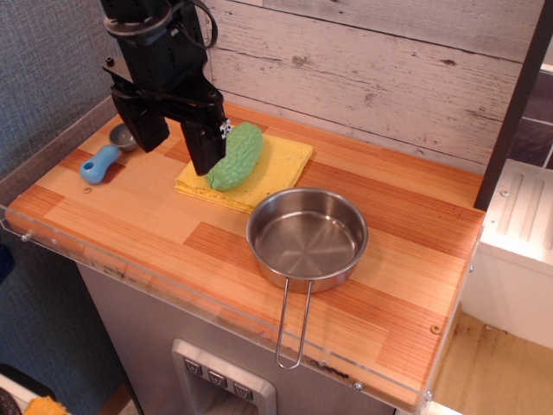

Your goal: Place the bitter melon in the saucepan.

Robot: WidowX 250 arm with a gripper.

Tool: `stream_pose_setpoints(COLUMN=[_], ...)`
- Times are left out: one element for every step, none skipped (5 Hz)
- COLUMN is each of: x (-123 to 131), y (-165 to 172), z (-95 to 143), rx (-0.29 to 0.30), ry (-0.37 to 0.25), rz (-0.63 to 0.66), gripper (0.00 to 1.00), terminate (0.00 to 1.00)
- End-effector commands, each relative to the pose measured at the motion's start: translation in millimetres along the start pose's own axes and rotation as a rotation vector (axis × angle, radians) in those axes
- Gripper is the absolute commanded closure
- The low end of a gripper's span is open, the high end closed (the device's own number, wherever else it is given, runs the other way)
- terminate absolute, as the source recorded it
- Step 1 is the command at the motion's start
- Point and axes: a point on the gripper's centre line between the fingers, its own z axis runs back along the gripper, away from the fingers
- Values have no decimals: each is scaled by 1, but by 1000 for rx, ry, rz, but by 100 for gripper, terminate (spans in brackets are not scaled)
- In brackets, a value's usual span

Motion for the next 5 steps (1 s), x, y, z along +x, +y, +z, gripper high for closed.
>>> stream_pose_setpoints(x=[0,26,53,81,86], y=[0,8,11,17,16], z=[0,-11,-22,-42,-63], rx=[0,2,23,33,44], ry=[0,-19,-74,-77,-30], rz=[0,29,42,54,44], gripper=[0,0,0,0,0], terminate=[0,0,0,0,0])
